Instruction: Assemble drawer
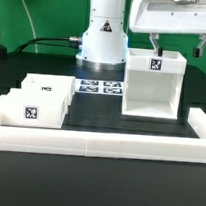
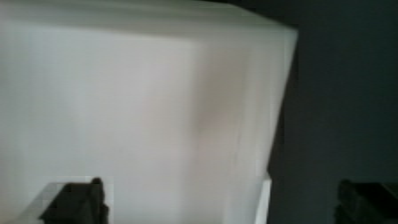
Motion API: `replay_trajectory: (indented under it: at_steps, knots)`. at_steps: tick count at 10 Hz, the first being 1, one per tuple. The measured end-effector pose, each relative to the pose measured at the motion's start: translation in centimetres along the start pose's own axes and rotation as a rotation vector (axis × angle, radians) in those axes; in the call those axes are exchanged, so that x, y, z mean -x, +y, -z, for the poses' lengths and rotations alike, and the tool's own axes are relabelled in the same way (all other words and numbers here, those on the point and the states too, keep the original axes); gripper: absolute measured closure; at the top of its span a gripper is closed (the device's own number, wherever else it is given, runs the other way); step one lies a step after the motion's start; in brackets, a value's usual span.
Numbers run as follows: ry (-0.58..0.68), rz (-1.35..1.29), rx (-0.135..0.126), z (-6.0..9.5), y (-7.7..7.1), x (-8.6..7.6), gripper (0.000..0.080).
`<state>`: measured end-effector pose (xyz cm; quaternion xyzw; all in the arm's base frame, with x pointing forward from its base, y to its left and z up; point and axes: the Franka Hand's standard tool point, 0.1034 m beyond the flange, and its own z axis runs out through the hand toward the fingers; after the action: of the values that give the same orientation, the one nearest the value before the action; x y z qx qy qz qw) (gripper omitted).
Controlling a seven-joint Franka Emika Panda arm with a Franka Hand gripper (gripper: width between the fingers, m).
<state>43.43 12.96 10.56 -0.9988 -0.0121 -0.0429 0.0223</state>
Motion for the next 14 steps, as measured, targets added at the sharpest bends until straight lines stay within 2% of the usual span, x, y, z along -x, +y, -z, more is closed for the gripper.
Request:
replay_trajectory:
  at_steps: [2, 3, 4, 5, 6, 8, 9, 14]
  knots:
    - [-0.010, 0.000, -0.001, -0.59, -0.13, 0.33, 0.0150]
    - [-0.013, 0.004, -0.001, -0.71, -0.23, 0.43, 0.0195]
    - [-0.013, 0.006, -0.001, -0.71, -0.15, 0.41, 0.0195]
    - [-0.013, 0.005, -0.002, -0.72, -0.16, 0.41, 0.0379]
    - [-0.013, 0.005, -0.002, -0.72, -0.16, 0.41, 0.0379]
    - [-0.013, 0.005, -0.002, -0.72, -0.16, 0.41, 0.0730]
    - [-0.011, 0.005, -0.002, -0.70, -0.17, 0.37, 0.0762]
    - [-0.011, 0.005, -0.002, -0.69, -0.17, 0.36, 0.0762]
